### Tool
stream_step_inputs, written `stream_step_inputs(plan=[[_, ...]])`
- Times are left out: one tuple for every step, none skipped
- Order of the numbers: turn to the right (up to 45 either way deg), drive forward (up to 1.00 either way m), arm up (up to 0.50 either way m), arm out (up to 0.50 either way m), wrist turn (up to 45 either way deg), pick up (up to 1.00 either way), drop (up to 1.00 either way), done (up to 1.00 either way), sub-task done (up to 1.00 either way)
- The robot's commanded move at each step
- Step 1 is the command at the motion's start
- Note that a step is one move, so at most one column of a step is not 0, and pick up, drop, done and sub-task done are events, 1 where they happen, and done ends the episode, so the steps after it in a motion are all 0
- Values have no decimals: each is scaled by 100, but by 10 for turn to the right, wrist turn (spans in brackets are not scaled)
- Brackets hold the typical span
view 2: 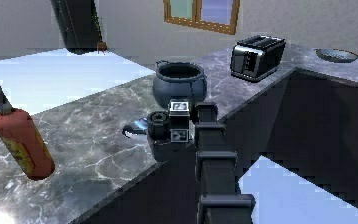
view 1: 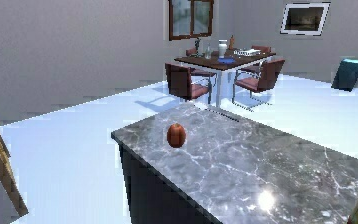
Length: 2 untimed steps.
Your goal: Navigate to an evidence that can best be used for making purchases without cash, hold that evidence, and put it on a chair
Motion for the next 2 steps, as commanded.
stream_step_inputs(plan=[[0,0,6,0,0,0,0,0,0],[0,0,0,0,-450,0,0,0,0]])
